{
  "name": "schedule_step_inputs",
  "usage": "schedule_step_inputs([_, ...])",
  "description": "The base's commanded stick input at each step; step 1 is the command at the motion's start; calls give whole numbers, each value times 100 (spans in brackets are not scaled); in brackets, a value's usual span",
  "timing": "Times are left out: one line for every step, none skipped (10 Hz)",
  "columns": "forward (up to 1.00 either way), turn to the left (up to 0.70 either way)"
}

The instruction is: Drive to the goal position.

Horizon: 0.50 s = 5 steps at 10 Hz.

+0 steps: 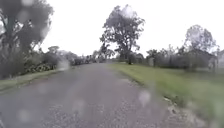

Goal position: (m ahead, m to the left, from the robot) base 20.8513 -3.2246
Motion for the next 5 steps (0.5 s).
schedule_step_inputs([100, 0])
schedule_step_inputs([100, 0])
schedule_step_inputs([100, 0])
schedule_step_inputs([100, 0])
schedule_step_inputs([100, 0])
